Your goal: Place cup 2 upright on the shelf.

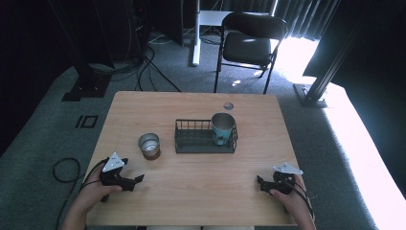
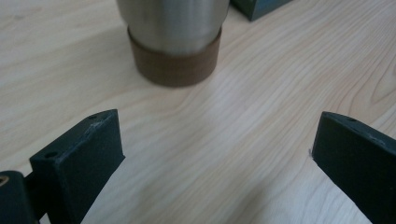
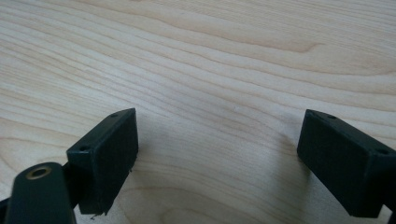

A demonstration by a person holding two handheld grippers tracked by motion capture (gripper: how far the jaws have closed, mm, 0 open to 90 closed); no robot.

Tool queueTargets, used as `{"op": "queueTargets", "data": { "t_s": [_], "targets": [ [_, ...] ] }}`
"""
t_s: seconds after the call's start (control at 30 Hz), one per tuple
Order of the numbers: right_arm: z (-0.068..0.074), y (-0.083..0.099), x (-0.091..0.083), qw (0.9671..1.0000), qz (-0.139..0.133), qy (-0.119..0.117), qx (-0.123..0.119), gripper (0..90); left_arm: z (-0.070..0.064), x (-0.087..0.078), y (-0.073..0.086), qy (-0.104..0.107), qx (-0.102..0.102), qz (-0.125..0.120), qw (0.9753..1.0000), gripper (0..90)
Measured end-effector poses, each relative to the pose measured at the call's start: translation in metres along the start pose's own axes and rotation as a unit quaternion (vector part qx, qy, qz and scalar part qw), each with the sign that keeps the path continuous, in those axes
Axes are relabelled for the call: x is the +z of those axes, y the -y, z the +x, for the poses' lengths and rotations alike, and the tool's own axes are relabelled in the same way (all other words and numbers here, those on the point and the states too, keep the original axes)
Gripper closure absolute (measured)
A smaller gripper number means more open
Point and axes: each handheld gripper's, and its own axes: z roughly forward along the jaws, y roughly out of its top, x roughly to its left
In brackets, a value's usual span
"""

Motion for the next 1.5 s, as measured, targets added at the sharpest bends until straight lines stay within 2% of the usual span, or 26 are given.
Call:
{"op": "queueTargets", "data": {
  "t_s": [0.43, 0.5, 0.57, 0.7, 0.97, 1.23, 1.3, 1.5],
  "targets": [
    [0.000, 0.000, 0.000, 1.0000, 0.000, 0.000, 0.000, 12.1, 0.003, 0.013, -0.016, 0.007, 0.024, -0.039, 0.9989, 2.4],
    [0.000, 0.000, 0.000, 1.0000, 0.000, 0.000, 0.000, 12.1, 0.004, 0.015, -0.018, 0.007, 0.019, -0.043, 0.9989, 2.4],
    [0.000, 0.000, 0.000, 1.0000, 0.000, 0.000, 0.001, 12.1, 0.005, 0.018, -0.021, -0.003, 0.024, -0.041, 0.9989, 2.4],
    [0.000, 0.000, 0.000, 1.0000, 0.000, 0.000, 0.001, 12.1, 0.008, 0.023, -0.025, -0.007, 0.022, -0.049, 0.9985, 2.4],
    [0.000, 0.000, 0.000, 1.0000, 0.000, 0.000, 0.000, 12.1, 0.014, 0.033, -0.034, -0.019, 0.023, -0.077, 0.9966, 2.4],
    [0.000, 0.000, 0.000, 1.0000, 0.000, 0.000, 0.000, 12.1, 0.019, 0.039, -0.044, -0.010, 0.017, -0.100, 0.9948, 2.4],
    [0.000, 0.000, 0.000, 1.0000, 0.000, 0.000, 0.000, 12.1, 0.020, 0.041, -0.045, -0.013, 0.023, -0.104, 0.9942, 2.4],
    [0.000, 0.000, 0.000, 1.0000, 0.000, 0.000, 0.000, 12.1, 0.022, 0.048, -0.047, -0.026, 0.012, -0.120, 0.9924, 2.4]
  ]
}}
